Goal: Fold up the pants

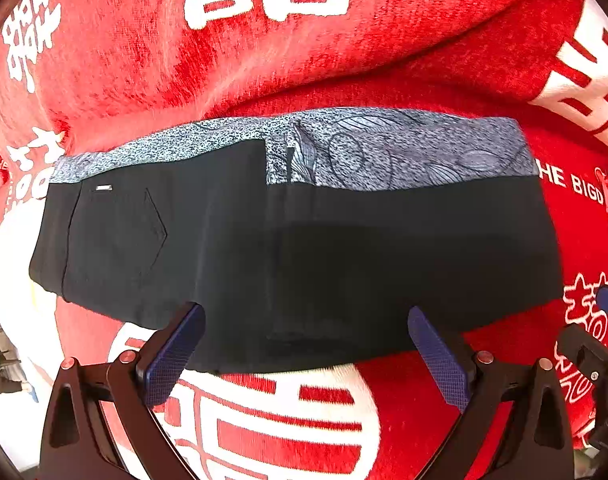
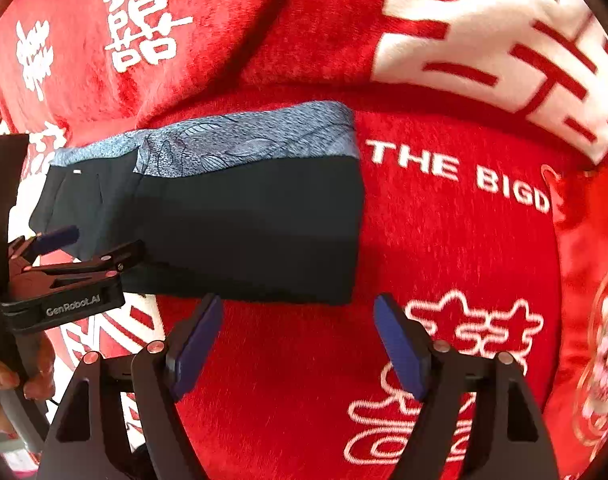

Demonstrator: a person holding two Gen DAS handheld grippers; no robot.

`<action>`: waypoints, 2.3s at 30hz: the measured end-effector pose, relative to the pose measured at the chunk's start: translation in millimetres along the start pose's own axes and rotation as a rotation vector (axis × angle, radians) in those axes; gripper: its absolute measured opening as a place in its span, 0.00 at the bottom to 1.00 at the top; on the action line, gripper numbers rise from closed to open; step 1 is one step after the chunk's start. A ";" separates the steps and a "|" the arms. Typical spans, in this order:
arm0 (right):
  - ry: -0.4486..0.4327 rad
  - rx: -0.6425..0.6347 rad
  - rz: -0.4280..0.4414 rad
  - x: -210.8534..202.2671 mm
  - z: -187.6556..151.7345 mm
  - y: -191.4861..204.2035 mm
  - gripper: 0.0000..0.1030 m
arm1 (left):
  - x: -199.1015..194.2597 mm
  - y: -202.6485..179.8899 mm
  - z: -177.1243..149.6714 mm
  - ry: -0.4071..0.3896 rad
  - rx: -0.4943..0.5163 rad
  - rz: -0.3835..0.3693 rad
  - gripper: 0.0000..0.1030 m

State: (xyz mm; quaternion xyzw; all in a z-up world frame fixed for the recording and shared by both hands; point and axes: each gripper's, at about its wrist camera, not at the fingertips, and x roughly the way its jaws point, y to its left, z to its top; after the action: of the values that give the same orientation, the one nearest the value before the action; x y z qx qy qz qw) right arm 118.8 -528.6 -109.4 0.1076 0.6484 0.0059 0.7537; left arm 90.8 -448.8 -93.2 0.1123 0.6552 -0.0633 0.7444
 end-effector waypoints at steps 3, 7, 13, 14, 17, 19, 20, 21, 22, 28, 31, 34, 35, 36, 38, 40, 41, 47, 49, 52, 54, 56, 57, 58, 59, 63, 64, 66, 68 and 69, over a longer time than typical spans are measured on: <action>0.015 0.021 -0.006 -2.3 -4.1 -7.5 0.87 | -9.3 -3.5 -4.7 0.003 -0.007 0.012 0.99; 0.023 0.014 0.002 -5.7 -5.9 -12.5 0.89 | -20.7 5.2 -17.6 0.000 -0.035 0.023 0.99; 0.055 -0.003 -0.002 -0.8 -9.9 -4.5 0.89 | -7.8 24.8 -35.7 0.019 -0.058 0.009 0.99; 0.057 -0.006 -0.007 -0.3 -11.8 -1.1 0.89 | -4.7 27.8 -37.6 0.023 -0.055 0.006 0.99; 0.064 -0.013 -0.037 3.7 -17.7 13.7 0.89 | 1.0 39.4 -44.7 0.034 -0.041 -0.016 0.99; 0.069 -0.005 -0.047 5.6 -21.5 27.7 0.89 | 2.9 52.1 -50.2 0.041 -0.021 -0.022 0.99; 0.071 0.000 -0.047 6.4 -23.2 35.8 0.89 | 3.2 59.2 -52.1 0.041 -0.013 -0.020 0.99; 0.072 0.004 -0.047 7.2 -24.6 44.7 0.89 | 3.1 67.0 -54.0 0.041 -0.005 -0.016 0.99; 0.073 0.006 -0.048 7.9 -25.5 52.4 0.89 | 2.8 74.5 -56.3 0.043 0.005 -0.009 0.99; 0.069 0.033 -0.070 11.1 -27.0 103.2 0.89 | -0.8 115.6 -67.2 0.032 0.066 0.020 0.99; 0.073 0.034 -0.079 15.8 -25.5 128.2 0.89 | -0.9 136.3 -70.2 0.026 0.068 0.028 0.99; 0.075 0.015 -0.090 17.8 -24.2 149.7 0.89 | 0.4 156.4 -70.9 0.027 0.053 0.020 0.99; 0.075 0.010 -0.094 18.2 -24.0 155.4 0.89 | -0.2 158.8 -70.6 0.028 0.048 0.017 0.99; 0.075 0.005 -0.096 18.5 -23.6 160.4 0.89 | -0.2 163.4 -70.9 0.028 0.044 0.013 0.99; 0.077 -0.001 -0.106 19.9 -22.9 170.4 0.89 | -0.3 172.2 -71.7 0.021 0.037 0.005 0.99; 0.082 -0.006 -0.122 21.6 -22.1 177.5 0.89 | 0.5 180.9 -73.2 0.019 0.022 -0.004 0.99; 0.084 -0.010 -0.132 22.2 -21.8 181.2 0.89 | 1.3 184.6 -73.3 0.019 0.013 -0.005 0.99; 0.081 -0.023 -0.151 22.9 -20.1 190.7 0.89 | 9.7 203.2 -75.3 0.023 -0.022 0.006 0.99; 0.084 -0.027 -0.149 24.4 -19.2 193.0 0.89 | 12.0 207.7 -76.0 0.035 -0.045 -0.023 0.99; 0.086 -0.034 -0.150 25.3 -18.4 193.8 0.89 | 14.5 209.5 -76.1 0.046 -0.063 -0.029 0.99; 0.089 -0.032 -0.143 25.5 -17.7 193.4 0.89 | 15.3 208.6 -75.0 0.052 -0.065 -0.013 0.99; 0.089 -0.038 -0.141 25.1 -16.1 193.3 0.89 | 13.6 207.7 -74.2 0.052 -0.073 -0.003 0.99; 0.089 -0.042 -0.144 25.1 -15.5 193.2 0.89 | 12.7 207.4 -73.9 0.049 -0.076 -0.005 0.99; 0.089 -0.043 -0.144 24.9 -14.6 192.6 0.89 | 12.1 207.0 -73.8 0.049 -0.076 -0.003 0.99; 0.088 -0.042 -0.142 24.5 -13.8 191.9 0.89 | 11.8 206.4 -73.7 0.050 -0.075 0.001 0.99; 0.087 -0.039 -0.147 24.0 -10.4 187.8 0.89 | 13.3 204.6 -73.7 0.063 -0.077 0.005 0.99; 0.088 -0.038 -0.148 24.5 -10.0 186.9 0.89 | 13.7 204.5 -73.6 0.066 -0.079 0.005 0.99; 0.090 -0.038 -0.152 25.1 -9.1 185.0 0.89 | 14.5 204.3 -73.3 0.069 -0.083 0.005 0.99; 0.094 -0.039 -0.156 25.9 -7.9 183.3 0.89 | 15.5 204.7 -72.7 0.073 -0.087 0.003 0.99; 0.095 -0.039 -0.157 26.1 -7.4 183.0 0.89 | 16.0 204.7 -72.3 0.075 -0.089 0.002 0.99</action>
State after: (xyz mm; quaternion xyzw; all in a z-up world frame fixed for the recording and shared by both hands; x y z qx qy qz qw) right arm 139.6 -344.8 -104.8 0.0413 0.6895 -0.0355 0.7222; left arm 72.9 -232.0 -100.2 0.0820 0.6847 -0.0292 0.7236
